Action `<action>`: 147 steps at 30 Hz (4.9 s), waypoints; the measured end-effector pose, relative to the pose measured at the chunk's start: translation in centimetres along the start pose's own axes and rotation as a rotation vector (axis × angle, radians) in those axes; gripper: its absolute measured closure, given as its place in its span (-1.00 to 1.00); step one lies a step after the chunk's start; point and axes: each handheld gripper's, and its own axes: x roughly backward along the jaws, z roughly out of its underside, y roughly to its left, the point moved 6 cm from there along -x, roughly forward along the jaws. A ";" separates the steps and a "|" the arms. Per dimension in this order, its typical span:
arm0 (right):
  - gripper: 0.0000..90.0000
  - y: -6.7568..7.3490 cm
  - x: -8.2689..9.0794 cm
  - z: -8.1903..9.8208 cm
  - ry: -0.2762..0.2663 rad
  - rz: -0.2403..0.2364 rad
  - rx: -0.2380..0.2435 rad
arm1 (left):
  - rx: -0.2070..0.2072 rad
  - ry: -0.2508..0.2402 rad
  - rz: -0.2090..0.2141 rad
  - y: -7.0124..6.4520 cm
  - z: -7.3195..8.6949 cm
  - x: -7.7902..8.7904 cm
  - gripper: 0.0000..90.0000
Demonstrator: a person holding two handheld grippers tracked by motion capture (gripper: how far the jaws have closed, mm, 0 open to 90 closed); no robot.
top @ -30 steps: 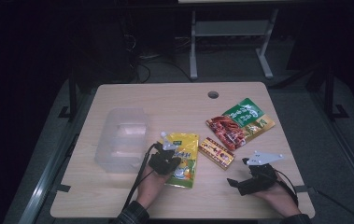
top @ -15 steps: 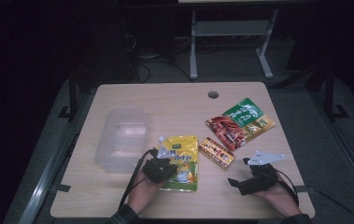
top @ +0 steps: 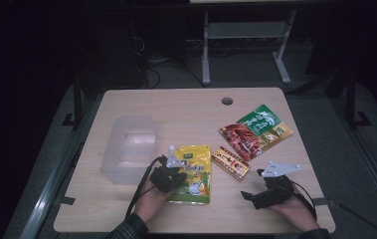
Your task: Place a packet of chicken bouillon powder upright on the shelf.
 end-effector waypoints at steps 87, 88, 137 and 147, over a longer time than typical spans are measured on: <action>-0.18 6.4 -1.1 -1.8 0.045 -0.152 0.076 | 0.038 0.040 0.125 -1.3 1.9 0.0 -0.25; -0.22 6.3 -1.0 -1.7 0.042 -0.151 0.070 | 0.029 0.048 0.120 -1.2 1.9 0.0 -0.25; -0.70 4.6 -3.5 -3.2 -0.037 -0.275 -0.058 | 0.002 -0.316 0.173 -1.5 -2.9 6.1 1.00; -0.52 5.2 -4.6 -3.7 -0.078 -0.360 -0.121 | 0.017 -0.379 0.162 -1.3 -3.6 6.9 1.00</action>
